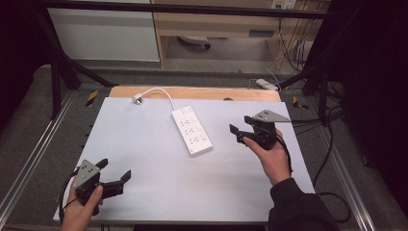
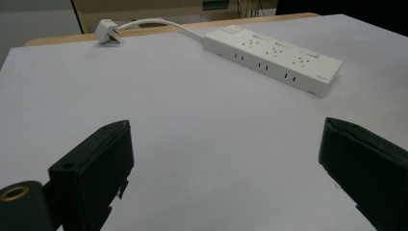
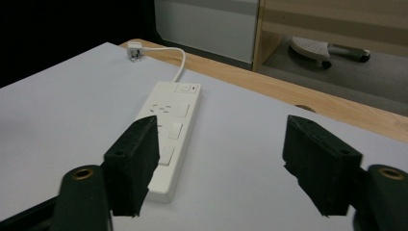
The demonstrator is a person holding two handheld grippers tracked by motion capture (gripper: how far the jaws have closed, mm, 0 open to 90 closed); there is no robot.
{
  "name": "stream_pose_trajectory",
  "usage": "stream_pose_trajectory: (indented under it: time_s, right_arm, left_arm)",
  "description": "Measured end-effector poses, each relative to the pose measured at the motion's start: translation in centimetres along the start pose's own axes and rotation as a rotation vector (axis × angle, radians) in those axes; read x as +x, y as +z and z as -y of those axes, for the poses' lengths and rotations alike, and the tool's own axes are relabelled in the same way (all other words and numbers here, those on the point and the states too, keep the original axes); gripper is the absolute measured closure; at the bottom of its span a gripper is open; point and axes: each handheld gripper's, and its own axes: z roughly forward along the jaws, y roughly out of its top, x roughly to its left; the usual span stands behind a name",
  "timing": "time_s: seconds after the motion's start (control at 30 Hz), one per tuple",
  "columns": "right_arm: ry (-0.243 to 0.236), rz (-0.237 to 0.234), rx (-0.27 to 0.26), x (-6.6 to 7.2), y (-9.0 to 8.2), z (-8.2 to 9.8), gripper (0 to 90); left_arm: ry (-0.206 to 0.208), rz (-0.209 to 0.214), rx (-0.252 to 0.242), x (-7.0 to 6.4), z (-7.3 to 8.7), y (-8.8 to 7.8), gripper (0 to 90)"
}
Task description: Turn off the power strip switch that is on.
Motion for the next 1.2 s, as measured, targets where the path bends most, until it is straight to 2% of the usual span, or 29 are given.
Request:
stream_pose_trajectory:
  time_s: [0.03, 0.07, 0.1, 0.27, 0.53, 0.87, 0.93, 1.2]
  right_arm:
    - [0.000, 0.000, 0.000, 0.0, 0.0, 0.0, 37.2]
    - [0.009, -0.018, -0.008, 0.0, 0.3, -0.1, 44.3]
    - [0.001, -0.017, -0.013, 0.1, 0.5, -0.2, 47.5]
    - [-0.024, 0.017, -0.041, 0.2, 0.9, -0.5, 62.5]
    - [-0.039, -0.002, -0.083, 0.4, 1.2, -0.8, 77.4]
    - [-0.043, -0.041, -0.090, 1.2, 2.3, -1.1, 88.1]
    - [-0.040, -0.026, -0.080, 1.2, 2.6, -1.1, 89.6]
    - [-0.020, -0.036, -0.068, 1.2, 3.7, -1.0, 90.0]
  left_arm:
    - [-0.003, 0.005, 0.001, 0.0, 0.0, 0.0, 4.9]
    - [-0.003, 0.005, 0.001, 0.0, 0.0, 0.0, 4.9]
    - [0.000, 0.002, -0.001, 0.0, 0.0, 0.0, 4.9]
    - [-0.001, 0.006, -0.003, 0.0, 0.0, 0.0, 4.9]
    - [-0.001, 0.007, -0.005, 0.0, 0.0, 0.0, 4.9]
    - [0.000, 0.008, -0.005, 0.0, 0.0, 0.0, 5.0]
    - [0.001, 0.009, -0.006, 0.0, 0.0, 0.0, 5.0]
    - [0.003, 0.005, -0.013, 0.1, -0.1, -0.1, 5.0]
